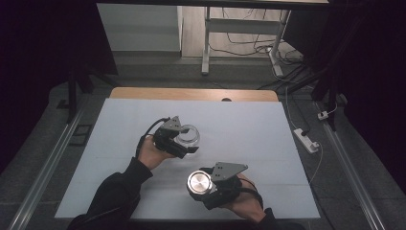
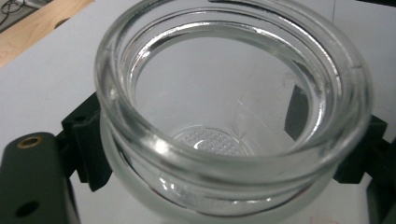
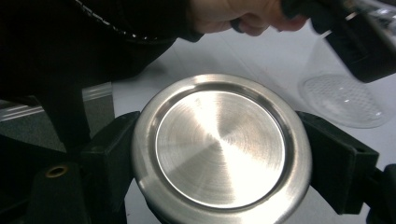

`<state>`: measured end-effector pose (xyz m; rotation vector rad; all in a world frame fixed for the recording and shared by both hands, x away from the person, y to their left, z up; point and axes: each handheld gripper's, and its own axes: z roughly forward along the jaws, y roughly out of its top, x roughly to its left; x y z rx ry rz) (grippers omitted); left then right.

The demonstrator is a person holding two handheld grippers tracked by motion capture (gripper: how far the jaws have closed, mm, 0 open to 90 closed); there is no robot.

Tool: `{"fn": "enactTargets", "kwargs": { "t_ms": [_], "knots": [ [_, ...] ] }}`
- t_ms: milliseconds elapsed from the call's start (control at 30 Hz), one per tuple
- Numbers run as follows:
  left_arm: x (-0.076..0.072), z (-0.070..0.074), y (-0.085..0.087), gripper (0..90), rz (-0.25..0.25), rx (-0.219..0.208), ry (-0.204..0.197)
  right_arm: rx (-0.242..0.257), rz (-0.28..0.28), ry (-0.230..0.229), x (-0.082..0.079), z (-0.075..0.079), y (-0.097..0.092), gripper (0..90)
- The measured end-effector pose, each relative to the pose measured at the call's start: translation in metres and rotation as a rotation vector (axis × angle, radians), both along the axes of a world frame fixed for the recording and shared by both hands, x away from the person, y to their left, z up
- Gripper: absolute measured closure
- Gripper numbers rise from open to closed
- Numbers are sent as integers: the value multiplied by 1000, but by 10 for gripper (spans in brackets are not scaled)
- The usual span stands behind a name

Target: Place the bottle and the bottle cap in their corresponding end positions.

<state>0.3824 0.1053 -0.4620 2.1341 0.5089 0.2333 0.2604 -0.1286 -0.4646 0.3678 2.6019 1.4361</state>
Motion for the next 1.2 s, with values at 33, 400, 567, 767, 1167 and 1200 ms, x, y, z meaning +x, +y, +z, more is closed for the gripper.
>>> {"fn": "enactTargets", "kwargs": {
  "t_ms": [33,400,567,767,1167,1200],
  "knots": [
    [1,0,-1,149,3,0,-2,-3,0,2,0,-2,1,187],
    [19,-10,-6,149,40,-1,-3,-28,-12,5,2,-14,9,187],
    [25,-13,-9,149,48,7,-9,-33,-16,25,5,-20,12,187],
    [32,-15,-12,149,60,-4,-15,-41,-24,42,7,-27,16,187],
    [42,-25,-16,149,77,0,-10,-61,-47,41,17,-40,20,187],
    [42,-26,-16,149,78,0,-8,-61,-47,41,17,-41,20,187]
  ]
}}
